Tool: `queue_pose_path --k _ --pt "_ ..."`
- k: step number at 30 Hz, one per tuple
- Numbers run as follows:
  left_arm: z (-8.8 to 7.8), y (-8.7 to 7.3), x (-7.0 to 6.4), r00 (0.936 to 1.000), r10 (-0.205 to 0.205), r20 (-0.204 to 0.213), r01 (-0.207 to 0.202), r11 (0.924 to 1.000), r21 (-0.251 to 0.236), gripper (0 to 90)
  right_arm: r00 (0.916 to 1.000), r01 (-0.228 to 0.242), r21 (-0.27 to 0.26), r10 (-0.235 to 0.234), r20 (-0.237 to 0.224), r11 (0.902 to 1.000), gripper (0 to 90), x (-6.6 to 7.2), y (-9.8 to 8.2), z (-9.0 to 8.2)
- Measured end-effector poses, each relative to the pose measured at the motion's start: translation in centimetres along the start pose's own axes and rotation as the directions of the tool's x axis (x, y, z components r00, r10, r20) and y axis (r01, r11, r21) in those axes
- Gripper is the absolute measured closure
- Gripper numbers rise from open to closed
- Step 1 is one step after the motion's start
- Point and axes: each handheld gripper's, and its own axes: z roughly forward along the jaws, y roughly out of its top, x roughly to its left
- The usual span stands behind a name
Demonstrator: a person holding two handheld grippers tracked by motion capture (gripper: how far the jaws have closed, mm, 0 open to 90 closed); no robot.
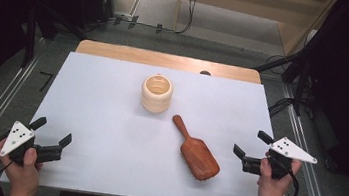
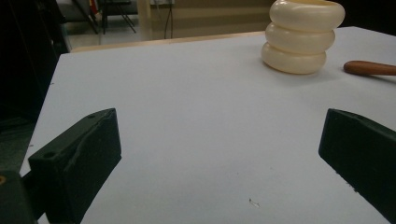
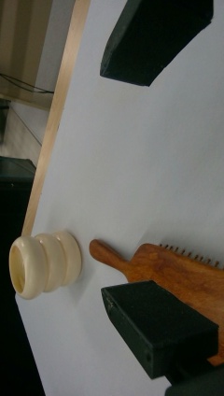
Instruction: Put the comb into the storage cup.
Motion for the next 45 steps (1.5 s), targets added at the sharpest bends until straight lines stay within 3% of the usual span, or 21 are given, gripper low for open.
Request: queue_pose_path --k 1,5,11,12,15,17,22,23,24,25,27,28,30,32,34,35,36,38,40,42,45 --pt "0.0 0.0 0.0 1.0 -0.006 0.001 0.006 1.0 -0.004 0.0 1.0 0.005 0.0 -0.005 0.0 1.0 7.7 0.1 0.3 0.1" --pt "0.0 0.0 0.0 1.0 -0.009 0.001 0.009 1.0 -0.003 0.0 0.9997 0.023 0.021 -0.023 -0.011 0.9995 8.5 0.3 1.1 0.7" --pt "0.1 0.0 0.0 1.0 -0.001 0.002 0.001 1.0 0.007 0.0 0.9961 0.025 0.076 -0.018 -0.086 0.9968 17.1 0.7 2.6 2.0" --pt "0.0 0.0 0.0 1.0 -0.001 0.002 0.001 1.0 0.006 0.0 0.9928 0.031 0.102 -0.018 -0.119 0.9943 24.3 0.9 3.0 2.5" --pt "0.1 0.0 0.0 1.0 -0.006 0.004 0.006 1.0 0.001 0.0 0.9861 0.031 0.13 -0.009 -0.166 0.991 31.6 1.1 3.5 3.3" --pt "0.1 0.0 0.0 1.0 -0.006 0.004 0.006 1.0 0.001 0.0 0.985 0.032 0.14 -0.007 -0.172 0.9897 34.4 1.2 3.6 3.5" --pt "0.0 0.0 0.0 1.0 -0.003 0.004 0.003 1.0 0.005 0.0 0.9844 0.058 0.192 -0.024 -0.174 0.9797 65.8 1.9 4.7 5.1" --pt "0.1 0.0 0.0 1.0 -0.003 0.004 0.003 1.0 0.005 0.0 0.9844 0.058 0.192 -0.024 -0.174 0.9797 65.8 1.9 4.7 5.1" --pt "0.1 0.0 0.0 1.0 -0.002 0.004 0.002 1.0 0.006 0.0 0.9831 0.112 0.223 -0.076 -0.167 0.9682 77.4 2.4 5.1 5.8" --pt "0.1 0.0 0.0 1.0 -0.001 0.004 0.001 1.0 0.006 0.0 0.9818 0.131 0.241 -0.092 -0.166 0.9615 83.3 2.7 5.3 6.2" --pt "0.1 0.0 0.0 1.0 -0.001 0.005 0.001 1.0 0.007 0.0 0.9779 0.158 0.269 -0.112 -0.177 0.9501 87.9 3.0 5.7 6.9" --pt "0.1 0.0 0.0 1.0 0.0 0.005 0.0 1.0 0.006 0.0 0.9779 0.158 0.269 -0.112 -0.177 0.9501 87.9 3.0 5.7 6.9" --pt "0.1 0.0 0.0 1.0 0.0 0.005 0.0 1.0 0.006 0.0 0.9692 0.185 0.305 -0.123 -0.213 0.934 88.2 3.6 6.5 8.4" --pt "0.1 0.0 0.0 1.0 0.003 0.004 -0.003 1.0 0.008 0.0 0.9688 0.175 0.316 -0.105 -0.224 0.9325 88.2 3.9 6.6 8.8" --pt "0.1 0.0 0.0 1.0 0.004 0.006 -0.005 1.0 0.005 0.0 0.9686 0.174 0.354 -0.095 -0.23 0.9188 88.3 4.6 7.1 10.3" --pt "0.1 0.0 0.0 1.0 0.004 0.006 -0.005 1.0 0.005 0.0 0.9686 0.174 0.354 -0.095 -0.23 0.9188 88.3 4.6 7.1 10.3" --pt "0.1 0.0 0.0 1.0 0.006 0.005 -0.006 1.0 0.006 0.0 0.9699 0.167 0.373 -0.084 -0.228 0.9127 88.3 4.9 7.3 10.7" --pt "0.1 0.0 0.0 1.0 0.006 0.005 -0.006 1.0 0.007 0.0 0.9689 0.186 0.419 -0.095 -0.228 0.8885 88.4 5.3 7.5 12.3" --pt "0.1 0.1 0.0 1.0 0.005 0.006 -0.005 1.0 0.007 0.0 0.9703 0.187 0.431 -0.098 -0.221 0.8825 88.4 5.5 7.4 12.6" --pt "0.1 0.1 0.0 1.0 0.005 0.006 -0.005 1.0 0.008 0.0 0.9711 0.2 0.471 -0.11 -0.211 0.859 88.4 5.9 7.1 14.2" --pt "0.1 0.1 0.0 1.0 0.005 0.007 -0.005 1.0 0.008 0.0 0.9696 0.211 0.496 -0.116 -0.215 0.842 88.5 6.1 6.7 15.3"
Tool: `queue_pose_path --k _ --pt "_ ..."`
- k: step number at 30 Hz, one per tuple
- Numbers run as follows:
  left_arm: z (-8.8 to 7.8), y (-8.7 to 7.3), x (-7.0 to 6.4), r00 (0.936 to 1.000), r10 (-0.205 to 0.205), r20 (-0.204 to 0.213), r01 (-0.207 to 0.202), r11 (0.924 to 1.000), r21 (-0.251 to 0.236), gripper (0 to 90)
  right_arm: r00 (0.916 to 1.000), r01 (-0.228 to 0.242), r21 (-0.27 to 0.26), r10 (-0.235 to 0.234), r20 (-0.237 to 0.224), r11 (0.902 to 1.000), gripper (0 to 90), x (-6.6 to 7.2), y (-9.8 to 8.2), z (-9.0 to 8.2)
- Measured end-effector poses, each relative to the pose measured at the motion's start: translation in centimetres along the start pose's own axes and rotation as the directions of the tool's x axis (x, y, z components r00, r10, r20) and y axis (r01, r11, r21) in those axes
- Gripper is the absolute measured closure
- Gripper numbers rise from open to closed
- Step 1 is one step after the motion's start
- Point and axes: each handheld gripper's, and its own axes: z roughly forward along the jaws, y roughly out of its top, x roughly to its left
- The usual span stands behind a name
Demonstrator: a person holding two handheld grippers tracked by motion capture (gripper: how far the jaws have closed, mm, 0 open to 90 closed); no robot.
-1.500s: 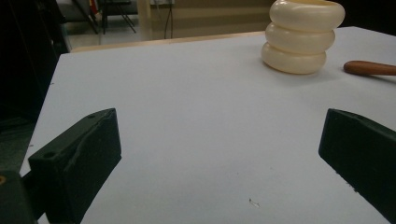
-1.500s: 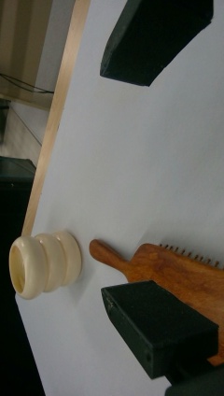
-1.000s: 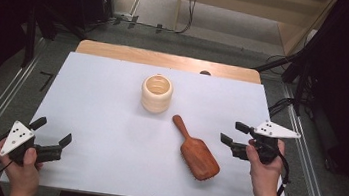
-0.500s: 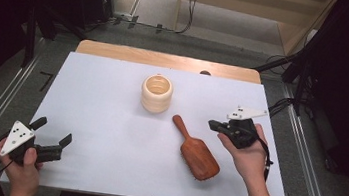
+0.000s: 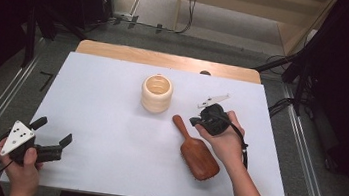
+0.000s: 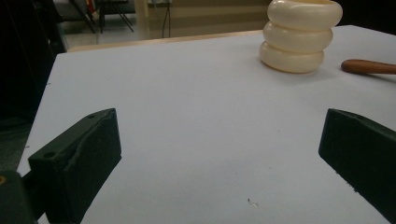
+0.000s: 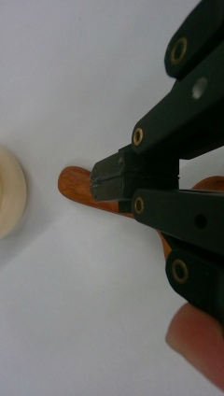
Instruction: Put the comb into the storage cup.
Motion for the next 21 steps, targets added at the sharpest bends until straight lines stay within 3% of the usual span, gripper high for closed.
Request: queue_pose_path --k 8,16,21 --pt "0.1 0.0 0.0 1.0 0.001 0.003 -0.001 1.0 -0.001 0.0 0.998 0.063 0.041 -0.062 -0.011 0.9972 88.5 0.8 0.9 1.5" --pt "0.1 0.0 -0.1 1.0 0.004 0.001 -0.004 1.0 0.002 0.0 0.989 0.148 0.118 -0.145 -0.026 0.982 88.5 1.7 2.6 4.5" --pt "0.1 0.0 0.0 1.0 0.001 0.003 -0.001 1.0 -0.001 0.0 0.9883 0.152 0.152 -0.148 -0.037 0.9767 88.5 1.6 2.7 6.0"
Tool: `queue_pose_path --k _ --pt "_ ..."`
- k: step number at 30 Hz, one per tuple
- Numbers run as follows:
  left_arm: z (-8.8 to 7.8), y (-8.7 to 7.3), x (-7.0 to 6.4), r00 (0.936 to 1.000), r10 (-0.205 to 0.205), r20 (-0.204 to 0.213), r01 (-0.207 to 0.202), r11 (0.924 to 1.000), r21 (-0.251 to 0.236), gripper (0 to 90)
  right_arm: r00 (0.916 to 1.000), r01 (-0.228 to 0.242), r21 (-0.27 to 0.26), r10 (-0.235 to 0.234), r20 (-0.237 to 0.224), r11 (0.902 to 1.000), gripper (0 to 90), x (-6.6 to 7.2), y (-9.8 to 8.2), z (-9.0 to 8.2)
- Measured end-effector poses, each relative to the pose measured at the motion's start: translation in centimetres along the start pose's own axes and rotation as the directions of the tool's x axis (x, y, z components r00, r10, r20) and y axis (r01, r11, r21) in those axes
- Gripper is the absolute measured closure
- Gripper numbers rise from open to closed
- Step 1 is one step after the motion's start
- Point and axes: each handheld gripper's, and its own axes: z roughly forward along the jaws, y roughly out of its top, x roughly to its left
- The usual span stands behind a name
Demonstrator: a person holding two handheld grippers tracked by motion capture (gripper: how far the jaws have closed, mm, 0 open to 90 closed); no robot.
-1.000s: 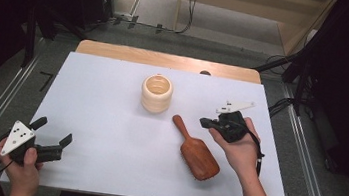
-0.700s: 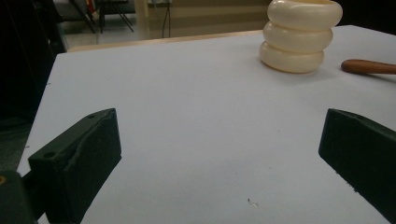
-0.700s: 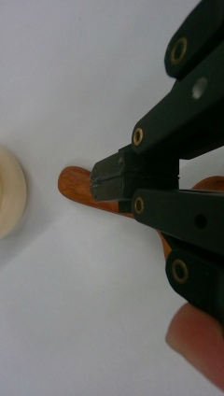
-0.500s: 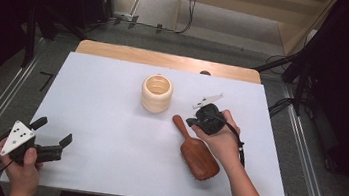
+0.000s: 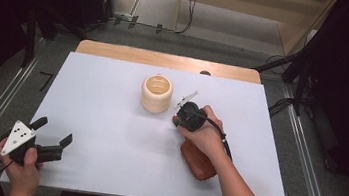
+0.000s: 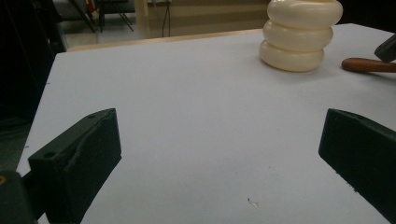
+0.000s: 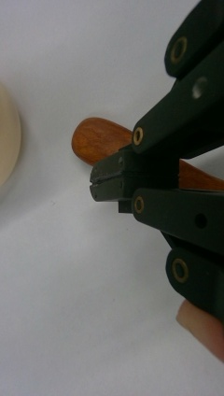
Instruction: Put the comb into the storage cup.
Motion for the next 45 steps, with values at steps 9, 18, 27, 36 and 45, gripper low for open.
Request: queue_pose_path --k 9,18,27,36,45 --pt "0.1 0.0 0.0 1.0 -0.002 0.003 0.002 1.0 0.002 0.0 0.9995 -0.03 0.026 0.03 0.011 0.9992 88.4 -1.0 0.1 1.5" --pt "0.1 0.0 0.0 1.0 -0.002 0.002 0.002 1.0 0.007 0.0 0.9928 -0.117 0.026 0.116 0.03 0.9928 88.4 -3.0 -1.2 1.2" --pt "0.1 0.0 0.1 1.0 -0.003 0.001 0.003 1.0 0.006 0.0 0.9843 -0.167 0.055 0.163 0.066 0.9844 88.4 -4.7 -3.3 0.5" --pt "0.1 0.0 0.1 1.0 -0.003 -0.001 0.003 1.0 0.006 0.0 0.9735 -0.22 0.041 0.217 0.072 0.9746 88.4 -5.9 -6.1 -0.8" --pt "0.1 0.0 0.1 1.0 -0.004 0.0 0.004 1.0 0.005 0.0 0.9653 -0.255 0.024 0.253 0.064 0.9665 88.4 -6.5 -9.5 -2.1"
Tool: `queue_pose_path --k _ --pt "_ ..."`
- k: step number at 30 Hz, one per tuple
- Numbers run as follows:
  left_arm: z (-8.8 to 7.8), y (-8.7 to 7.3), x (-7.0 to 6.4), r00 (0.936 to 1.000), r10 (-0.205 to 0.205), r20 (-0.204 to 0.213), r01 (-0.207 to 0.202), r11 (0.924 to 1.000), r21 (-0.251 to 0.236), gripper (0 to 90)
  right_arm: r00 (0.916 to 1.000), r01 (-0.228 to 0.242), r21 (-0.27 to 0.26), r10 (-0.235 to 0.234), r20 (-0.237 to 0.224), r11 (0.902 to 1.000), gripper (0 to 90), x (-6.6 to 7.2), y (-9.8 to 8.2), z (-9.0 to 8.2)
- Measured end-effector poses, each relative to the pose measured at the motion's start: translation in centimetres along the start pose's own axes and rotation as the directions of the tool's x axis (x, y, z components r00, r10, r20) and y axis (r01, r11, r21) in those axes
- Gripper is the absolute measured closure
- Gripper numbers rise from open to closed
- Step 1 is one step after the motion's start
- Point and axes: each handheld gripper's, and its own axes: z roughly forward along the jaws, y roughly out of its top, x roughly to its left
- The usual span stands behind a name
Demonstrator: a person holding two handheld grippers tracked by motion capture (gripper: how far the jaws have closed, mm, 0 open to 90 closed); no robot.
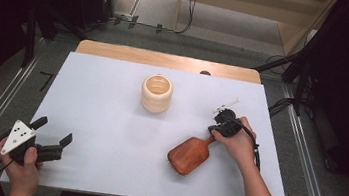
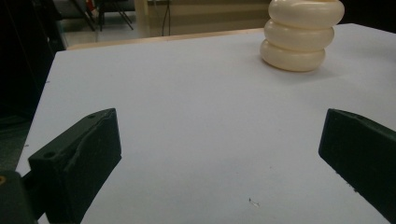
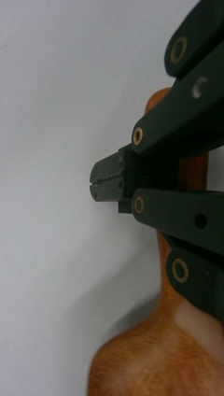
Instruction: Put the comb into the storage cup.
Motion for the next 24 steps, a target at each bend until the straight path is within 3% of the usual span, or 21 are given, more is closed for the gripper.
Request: queue_pose_path --k 15,19,24 --pt "0.0 0.0 -0.1 1.0 0.003 -0.002 -0.003 1.0 0.004 0.0 0.9993 0.021 -0.036 -0.022 -0.028 0.9991 88.4 0.2 -5.6 -2.1" --pt "0.0 0.0 -0.1 1.0 0.006 -0.002 -0.006 1.0 0.007 0.0 0.9969 0.078 -0.034 -0.079 -0.01 0.9964 88.4 1.0 -6.6 -2.6" --pt "0.0 0.0 -0.1 1.0 0.007 -0.001 -0.007 0.9999 0.008 0.0 0.9948 0.097 -0.046 -0.099 -0.026 0.9942 88.5 1.6 -7.5 -2.8"
